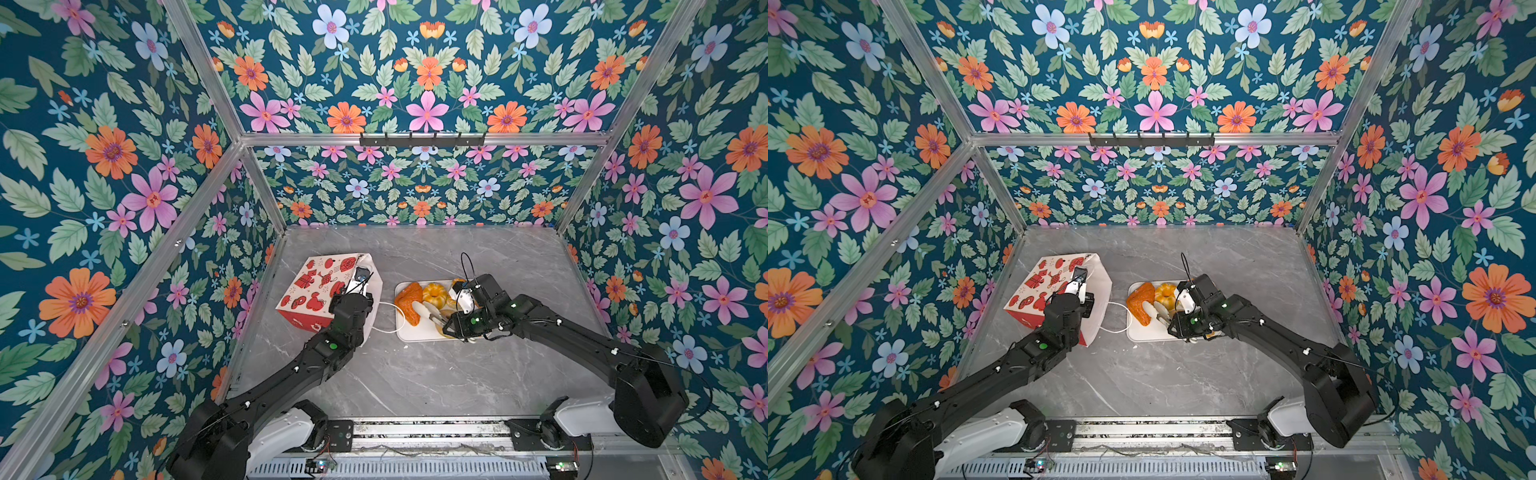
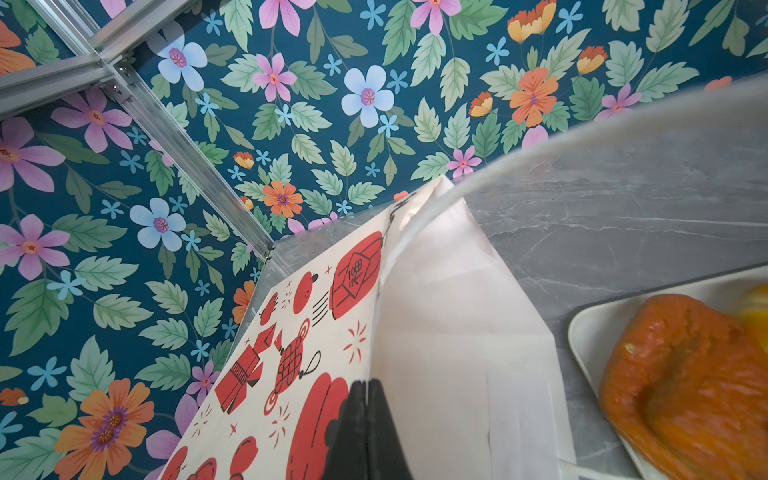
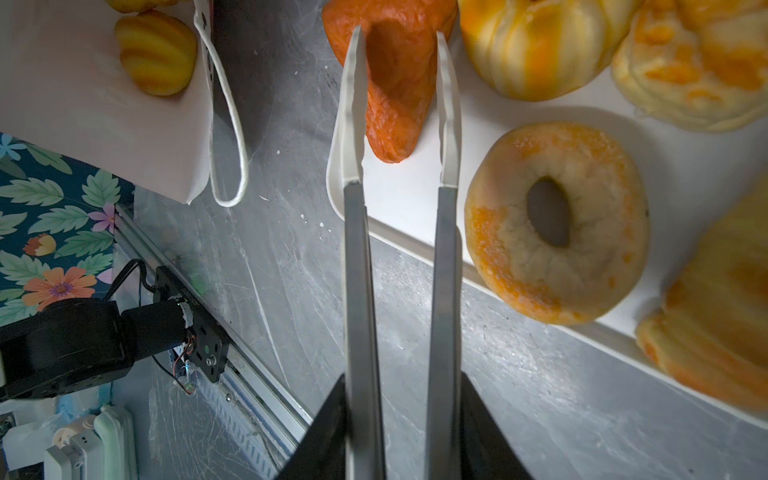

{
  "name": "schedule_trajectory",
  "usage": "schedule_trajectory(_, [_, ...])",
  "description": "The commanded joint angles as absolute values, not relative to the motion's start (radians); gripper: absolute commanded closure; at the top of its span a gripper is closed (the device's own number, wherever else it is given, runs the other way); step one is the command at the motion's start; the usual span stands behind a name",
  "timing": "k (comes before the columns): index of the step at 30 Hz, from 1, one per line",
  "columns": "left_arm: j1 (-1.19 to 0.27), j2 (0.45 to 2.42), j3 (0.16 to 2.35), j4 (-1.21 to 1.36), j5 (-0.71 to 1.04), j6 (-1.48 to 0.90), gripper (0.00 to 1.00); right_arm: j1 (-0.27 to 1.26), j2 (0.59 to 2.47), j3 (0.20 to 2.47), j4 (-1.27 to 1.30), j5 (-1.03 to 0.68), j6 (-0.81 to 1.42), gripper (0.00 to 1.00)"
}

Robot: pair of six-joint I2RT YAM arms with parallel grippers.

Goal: Take the fake bread out of the paper bag
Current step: 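Lay the orange bread on the white tray and open the tongs, then move the right gripper's tongs over and down into the paper bag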

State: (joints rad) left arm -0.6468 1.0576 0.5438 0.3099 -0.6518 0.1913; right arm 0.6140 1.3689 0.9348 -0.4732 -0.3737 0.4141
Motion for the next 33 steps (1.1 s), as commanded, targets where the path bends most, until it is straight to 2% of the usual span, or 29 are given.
schedule_trajectory(1, [-0.646, 1.066, 0.551, 0.347, -0.618, 0.194, 1.00, 0.614, 1.333, 0.931, -0.470, -0.355, 0.428, 0.61])
schedule_trajectory(8, [-0.646, 1.102, 0.583, 0.355, -0.543, 0.211, 1.00, 0.615, 1.248, 0.930, -0.509, -0.303, 0.430, 0.59])
schedule_trajectory(12, [-0.646, 1.125, 0.601, 0.374, -0.485, 0.246, 1.00, 0.617, 1.187, 0.937, -0.503, -0.345, 0.431, 0.60])
schedule_trajectory(18, [-0.647, 1.137, 0.605, 0.377, -0.423, 0.280, 1.00, 0.702, 1.138, 0.985, -0.486, -0.343, 0.442, 0.62])
schedule_trajectory(23, [-0.647, 1.106, 0.584, 0.402, -0.375, 0.317, 1.00, 0.763, 1.203, 1.003, -0.396, -0.406, 0.461, 0.62])
schedule_trajectory(33, [-0.647, 1.084, 0.586, 0.376, -0.316, 0.311, 1.00, 0.807, 1.461, 1.128, -0.311, -0.461, 0.466, 0.63])
